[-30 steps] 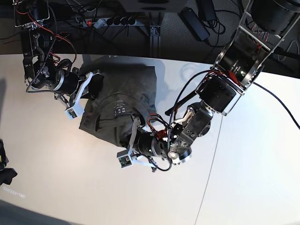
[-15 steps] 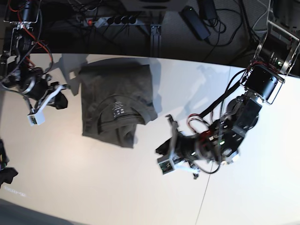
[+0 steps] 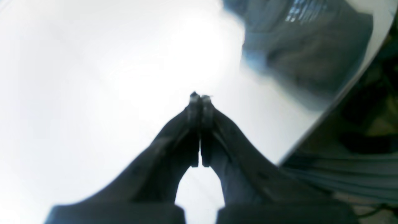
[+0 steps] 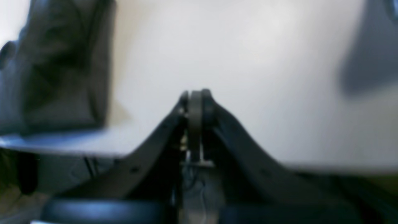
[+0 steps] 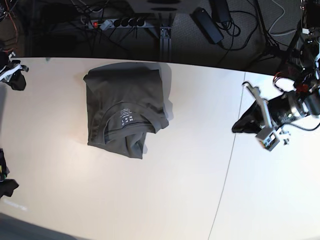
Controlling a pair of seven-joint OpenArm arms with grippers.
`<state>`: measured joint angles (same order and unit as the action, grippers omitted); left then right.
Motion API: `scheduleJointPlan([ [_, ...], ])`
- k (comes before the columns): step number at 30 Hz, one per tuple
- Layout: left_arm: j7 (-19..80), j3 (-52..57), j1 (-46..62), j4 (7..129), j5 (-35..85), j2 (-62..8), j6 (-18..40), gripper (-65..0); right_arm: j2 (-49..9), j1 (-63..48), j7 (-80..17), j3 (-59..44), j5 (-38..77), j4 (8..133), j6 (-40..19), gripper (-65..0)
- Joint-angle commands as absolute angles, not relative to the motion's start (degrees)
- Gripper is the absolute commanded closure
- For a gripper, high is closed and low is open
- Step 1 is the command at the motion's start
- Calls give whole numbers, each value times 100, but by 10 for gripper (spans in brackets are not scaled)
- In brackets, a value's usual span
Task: Fold the T-shirt properly
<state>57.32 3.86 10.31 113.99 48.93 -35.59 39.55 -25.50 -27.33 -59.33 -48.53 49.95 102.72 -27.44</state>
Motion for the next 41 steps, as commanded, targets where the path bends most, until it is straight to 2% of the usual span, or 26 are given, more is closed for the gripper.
scheduleJointPlan([
  [1,5664,644,1225,11474,5030,-3686,4000,0,-2661,-2945,-5898,-5011,5142,10353,-3070,0],
  [9,5927,1977,3463,11467,5806,-3813,4000,0,-2504,-4235,-5918,-5168,5186,10337,-3068,0],
  [13,5850,1900,4320,11222,5776,-3795,4000,0,-2250,-4670,-6005,-5168,5000,10269,-3065,0],
  [16,5846,1538,4471,10632,5618,-3795,4000,0,-1981,-4921,-6029,-5168,4825,10073,-3063,0],
  [19,5052,945,4445,9601,5009,-3791,4000,0,-1627,-5028,-6047,-5168,4558,9629,-3063,0],
  [23,2641,-40,4056,7817,3529,-3579,4000,0,-1363,-4982,-5859,-5127,4180,8396,-3022,0],
  [25,1918,-539,3564,6888,2497,-3258,4000,0,-1378,-4866,-5417,-5081,3975,7566,-3020,0],
  [28,1820,-1240,2751,5413,1702,-2679,4000,0,-1485,-4329,-5048,-5026,3428,6156,-2976,0],
  [29,1817,-1446,2504,4912,1610,-2493,3828,0,-1540,-4084,-4995,-4993,3242,5673,-2976,0],
  [32,1815,-1898,1772,3428,1531,-1911,2563,0,-1763,-3323,-4915,-4646,2818,4298,-2908,0],
  [34,1774,-2045,1275,2617,1514,-1546,2040,0,-1876,-2799,-4757,-4309,2779,3577,-2888,0],
  [37,1852,-2067,633,1914,1389,-1076,1946,0,-1887,-2060,-4635,-3798,2749,2958,-2882,0],
  [41,1887,-2067,191,1756,1168,-711,1857,0,-1704,-1387,-4646,-3245,2733,2805,-2779,0],
])
